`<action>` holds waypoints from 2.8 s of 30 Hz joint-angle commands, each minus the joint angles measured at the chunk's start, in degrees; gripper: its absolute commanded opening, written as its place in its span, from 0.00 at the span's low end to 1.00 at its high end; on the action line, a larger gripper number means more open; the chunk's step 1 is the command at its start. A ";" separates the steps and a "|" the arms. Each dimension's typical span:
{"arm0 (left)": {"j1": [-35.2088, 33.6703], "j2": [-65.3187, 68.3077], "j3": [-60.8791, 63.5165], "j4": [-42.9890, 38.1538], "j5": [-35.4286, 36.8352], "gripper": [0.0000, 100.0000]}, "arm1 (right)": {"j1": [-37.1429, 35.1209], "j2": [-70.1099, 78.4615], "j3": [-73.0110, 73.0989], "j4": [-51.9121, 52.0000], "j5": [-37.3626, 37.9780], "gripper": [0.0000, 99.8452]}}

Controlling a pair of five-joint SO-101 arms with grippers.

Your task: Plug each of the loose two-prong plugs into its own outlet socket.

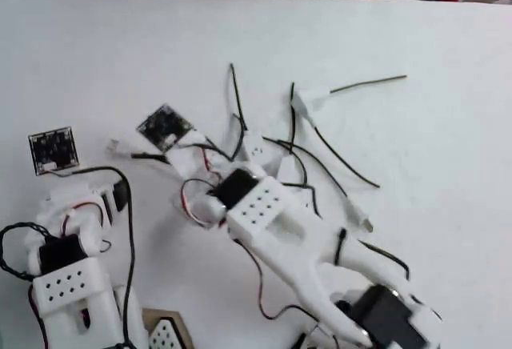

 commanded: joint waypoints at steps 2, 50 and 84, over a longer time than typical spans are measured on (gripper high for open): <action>-0.57 -1.19 -0.26 -1.23 0.35 0.31 | 2.86 -12.44 -1.05 2.07 0.44 0.02; -0.57 -1.45 0.53 -1.32 0.18 0.31 | 44.79 15.08 -19.69 4.88 7.03 0.19; -0.57 -1.45 0.53 -1.32 0.18 0.31 | 11.47 23.52 -16.97 4.88 6.95 0.15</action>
